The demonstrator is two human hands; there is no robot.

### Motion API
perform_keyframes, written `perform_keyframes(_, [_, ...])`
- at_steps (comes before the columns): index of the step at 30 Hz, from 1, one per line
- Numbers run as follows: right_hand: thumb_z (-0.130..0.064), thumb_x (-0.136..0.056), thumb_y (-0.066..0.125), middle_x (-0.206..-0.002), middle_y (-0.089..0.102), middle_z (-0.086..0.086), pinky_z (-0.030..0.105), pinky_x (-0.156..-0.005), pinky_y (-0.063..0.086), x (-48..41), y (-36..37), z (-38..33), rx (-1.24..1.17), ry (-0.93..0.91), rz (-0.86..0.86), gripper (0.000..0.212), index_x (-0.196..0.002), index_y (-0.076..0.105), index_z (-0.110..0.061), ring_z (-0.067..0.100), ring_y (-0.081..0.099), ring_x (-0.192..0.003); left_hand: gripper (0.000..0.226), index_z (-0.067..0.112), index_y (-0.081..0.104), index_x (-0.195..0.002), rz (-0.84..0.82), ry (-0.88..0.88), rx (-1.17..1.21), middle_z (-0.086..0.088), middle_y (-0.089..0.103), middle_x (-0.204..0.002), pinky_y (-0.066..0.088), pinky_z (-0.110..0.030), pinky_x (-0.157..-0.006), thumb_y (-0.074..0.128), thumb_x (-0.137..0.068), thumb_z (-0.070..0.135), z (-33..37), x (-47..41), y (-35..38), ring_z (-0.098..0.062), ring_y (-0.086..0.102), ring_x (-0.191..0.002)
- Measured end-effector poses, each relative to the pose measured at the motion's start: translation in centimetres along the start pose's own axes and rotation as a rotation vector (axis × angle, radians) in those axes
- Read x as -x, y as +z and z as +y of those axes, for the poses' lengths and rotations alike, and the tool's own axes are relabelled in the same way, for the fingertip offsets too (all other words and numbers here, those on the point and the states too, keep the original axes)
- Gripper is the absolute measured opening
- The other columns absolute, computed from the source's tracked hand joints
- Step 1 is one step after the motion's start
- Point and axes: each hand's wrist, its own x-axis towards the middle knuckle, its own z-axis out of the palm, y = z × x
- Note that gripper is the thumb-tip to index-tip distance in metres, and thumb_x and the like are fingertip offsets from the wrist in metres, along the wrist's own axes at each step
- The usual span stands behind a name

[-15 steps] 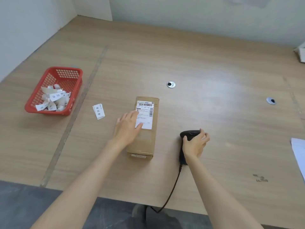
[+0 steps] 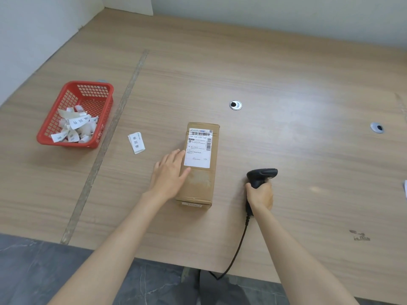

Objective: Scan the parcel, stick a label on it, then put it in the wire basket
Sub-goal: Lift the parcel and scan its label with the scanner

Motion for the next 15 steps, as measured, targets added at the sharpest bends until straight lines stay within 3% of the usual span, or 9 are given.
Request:
perform_keyframes(5, [-0.036,-0.082,0.062,-0.128,0.057,0.013,0.048,-0.096,0.048,1.1,0.9,-0.4,-0.155,0.001,-0.020,0.062,-0.131,0.041,-0.004,0.037,0.056,-0.115,0.065,0.022,0.018,-0.151,-0.055,0.009,-0.009,0.000,0.022,-0.159,0.026,-0.042,-0.111,0.042,-0.095,0.045,-0.2,0.8,0.6,-0.021,0.026,-0.143])
perform_keyframes(11, [-0.026,-0.082,0.064,-0.101,0.058,0.002,0.039,-0.086,0.049,2.8,2.0,-2.8,-0.278,-0.108,-0.138,0.036,-0.110,0.046,-0.014,0.027,0.057,-0.093,0.078,0.026,0.008,-0.152,-0.132,0.025,0.012,-0.001,0.017,-0.160,0.026,-0.042,-0.114,0.044,-0.090,0.057,-0.6,1.5,1.4,-0.021,0.023,-0.144])
perform_keyframes(15, [-0.025,-0.081,0.061,-0.094,0.067,0.004,0.043,-0.083,0.055,3.9,2.9,-4.3,-0.379,-0.170,-0.258,0.024,-0.101,0.050,-0.017,0.026,0.071,-0.073,0.093,0.029,-0.001,-0.152,-0.190,0.027,0.058,-0.001,0.013,-0.161,0.024,-0.042,-0.115,0.046,-0.082,0.068,-0.4,2.1,1.7,-0.022,0.020,-0.145])
